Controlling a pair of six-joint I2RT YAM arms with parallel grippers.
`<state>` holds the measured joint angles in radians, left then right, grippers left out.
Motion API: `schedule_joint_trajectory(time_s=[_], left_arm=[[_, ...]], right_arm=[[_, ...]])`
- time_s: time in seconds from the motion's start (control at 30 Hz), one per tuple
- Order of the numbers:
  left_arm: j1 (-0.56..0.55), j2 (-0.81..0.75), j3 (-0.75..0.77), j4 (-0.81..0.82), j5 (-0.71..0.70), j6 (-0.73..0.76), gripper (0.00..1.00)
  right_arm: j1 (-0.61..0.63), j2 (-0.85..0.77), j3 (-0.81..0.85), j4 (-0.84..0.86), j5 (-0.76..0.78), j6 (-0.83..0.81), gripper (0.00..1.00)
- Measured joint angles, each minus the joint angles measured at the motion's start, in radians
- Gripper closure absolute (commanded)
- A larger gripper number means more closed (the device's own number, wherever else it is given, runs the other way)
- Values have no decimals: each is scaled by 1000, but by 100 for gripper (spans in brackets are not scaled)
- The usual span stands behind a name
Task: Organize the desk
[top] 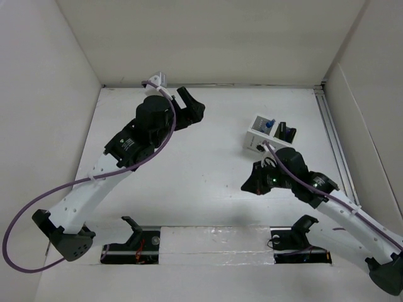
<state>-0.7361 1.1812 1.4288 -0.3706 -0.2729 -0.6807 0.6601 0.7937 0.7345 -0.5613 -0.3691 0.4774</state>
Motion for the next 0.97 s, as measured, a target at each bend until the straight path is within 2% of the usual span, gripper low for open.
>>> schedule_joint_trajectory(time_s=[0.43,0.67,0.97], left_arm=[[0,80,-17,0,3,-28,22],[0,126,50,14,11,63,22],[0,124,53,58,89,188,20]], right_arm=[[50,80,-14,24,-31,-21,95],[106,148,-14,39,1,-16,95],[272,338,-4,92,114,40,97]])
